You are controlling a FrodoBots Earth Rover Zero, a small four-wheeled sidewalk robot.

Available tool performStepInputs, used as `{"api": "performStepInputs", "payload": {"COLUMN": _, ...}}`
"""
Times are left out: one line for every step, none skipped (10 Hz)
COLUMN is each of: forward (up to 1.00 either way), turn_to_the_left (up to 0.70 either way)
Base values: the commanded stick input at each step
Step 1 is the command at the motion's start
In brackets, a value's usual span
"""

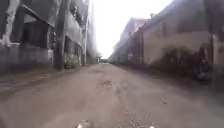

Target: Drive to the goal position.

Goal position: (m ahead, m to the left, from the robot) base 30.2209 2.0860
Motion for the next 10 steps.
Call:
{"api": "performStepInputs", "payload": {"forward": 1.0, "turn_to_the_left": 0.02}}
{"api": "performStepInputs", "payload": {"forward": 1.0, "turn_to_the_left": 0.02}}
{"api": "performStepInputs", "payload": {"forward": 1.0, "turn_to_the_left": 0.02}}
{"api": "performStepInputs", "payload": {"forward": 1.0, "turn_to_the_left": 0.02}}
{"api": "performStepInputs", "payload": {"forward": 1.0, "turn_to_the_left": 0.02}}
{"api": "performStepInputs", "payload": {"forward": 1.0, "turn_to_the_left": 0.02}}
{"api": "performStepInputs", "payload": {"forward": 1.0, "turn_to_the_left": 0.02}}
{"api": "performStepInputs", "payload": {"forward": 1.0, "turn_to_the_left": 0.02}}
{"api": "performStepInputs", "payload": {"forward": 1.0, "turn_to_the_left": 0.02}}
{"api": "performStepInputs", "payload": {"forward": 1.0, "turn_to_the_left": 0.02}}
